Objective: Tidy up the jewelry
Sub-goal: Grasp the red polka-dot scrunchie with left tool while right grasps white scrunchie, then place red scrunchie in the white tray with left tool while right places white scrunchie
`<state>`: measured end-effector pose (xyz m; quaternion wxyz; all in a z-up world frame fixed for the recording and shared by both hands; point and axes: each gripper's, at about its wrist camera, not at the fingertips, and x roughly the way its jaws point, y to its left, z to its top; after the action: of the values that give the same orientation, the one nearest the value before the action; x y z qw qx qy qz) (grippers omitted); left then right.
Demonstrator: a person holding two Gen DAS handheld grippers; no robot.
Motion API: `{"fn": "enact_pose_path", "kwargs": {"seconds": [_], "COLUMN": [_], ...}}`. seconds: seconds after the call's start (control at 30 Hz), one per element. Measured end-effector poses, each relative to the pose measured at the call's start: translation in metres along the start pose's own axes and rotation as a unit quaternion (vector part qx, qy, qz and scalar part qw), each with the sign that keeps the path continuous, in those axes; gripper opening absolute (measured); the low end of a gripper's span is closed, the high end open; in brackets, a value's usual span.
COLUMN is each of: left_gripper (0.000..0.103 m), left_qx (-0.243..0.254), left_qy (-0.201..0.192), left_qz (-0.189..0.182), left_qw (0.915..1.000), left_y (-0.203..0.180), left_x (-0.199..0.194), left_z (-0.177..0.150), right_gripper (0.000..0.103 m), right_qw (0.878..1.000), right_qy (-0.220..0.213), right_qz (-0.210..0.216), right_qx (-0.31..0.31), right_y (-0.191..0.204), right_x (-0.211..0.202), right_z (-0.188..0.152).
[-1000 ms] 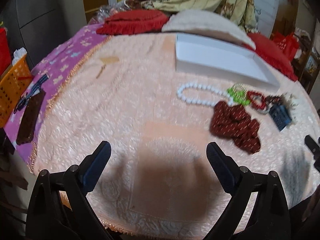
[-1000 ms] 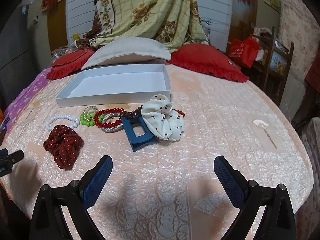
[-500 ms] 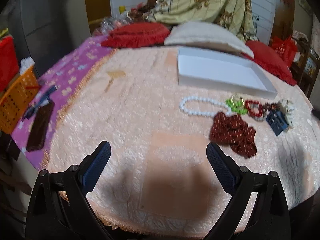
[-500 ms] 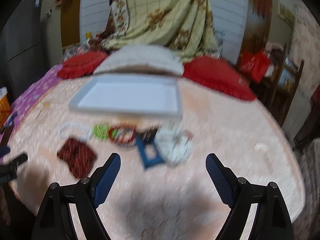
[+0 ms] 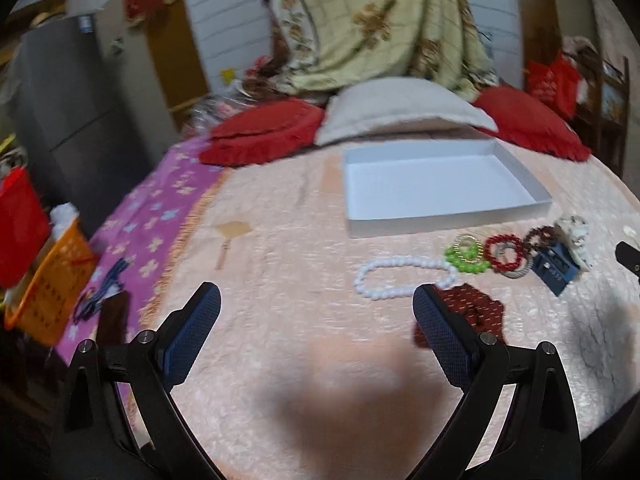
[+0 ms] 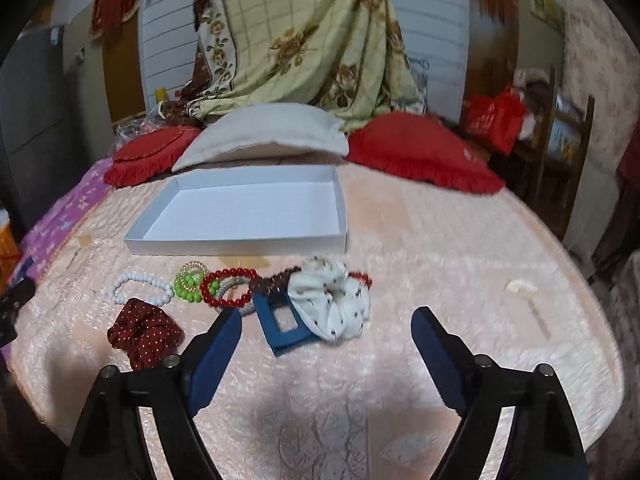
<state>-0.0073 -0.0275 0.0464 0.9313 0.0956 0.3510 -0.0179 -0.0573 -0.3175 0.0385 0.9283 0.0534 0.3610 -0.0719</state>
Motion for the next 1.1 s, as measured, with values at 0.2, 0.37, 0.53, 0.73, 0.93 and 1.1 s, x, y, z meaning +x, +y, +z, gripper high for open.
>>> {"fn": "enact_pose_path", "kwargs": {"seconds": [0.2,0.37,0.53,0.73,0.93,1.1], "left_gripper": [0.097,0.097,0.097,0.059,0.01,0.009], "left_qx": [-0.035,-0.023,-0.024,-0.001,0.009,-0.009], "left_qy": [0.057,0.098,0.121,0.148,0.163,0.133], "left_qz": [-0.058,-0.096,-0.131,-0.15,-0.16,-0.19], "left_qw": [0.9961,0.9903,0.9836,0.9774,0.9734,0.9727], "left_y": [-0.013,-0.035,-0.047,-0.07,-0.077,-0.059], "left_x": [0.024,0.041,0.064,0.086,0.085,0.052], "left_z": [-0.004,-0.016,-0.013,-0.015,-0.022,-0.01], "right_gripper": [0.073,0.073,0.073,0.038,0.009,0.008], "right_qw": [0.997,0.994,0.993,0.992,0.991,0.992], "right_qy": [0.038,0.06,0.07,0.089,0.094,0.074], "right_qz": [0.061,0.087,0.09,0.086,0.09,0.095], "right_qx": [0.014,0.016,0.012,0.012,0.022,0.029], "right_y": [-0.017,-0.018,-0.01,-0.004,-0.007,-0.013], "right_x": [0.029,0.061,0.084,0.101,0.095,0.067], "right_z": [0.005,0.01,0.019,0.022,0.016,0.025]}}
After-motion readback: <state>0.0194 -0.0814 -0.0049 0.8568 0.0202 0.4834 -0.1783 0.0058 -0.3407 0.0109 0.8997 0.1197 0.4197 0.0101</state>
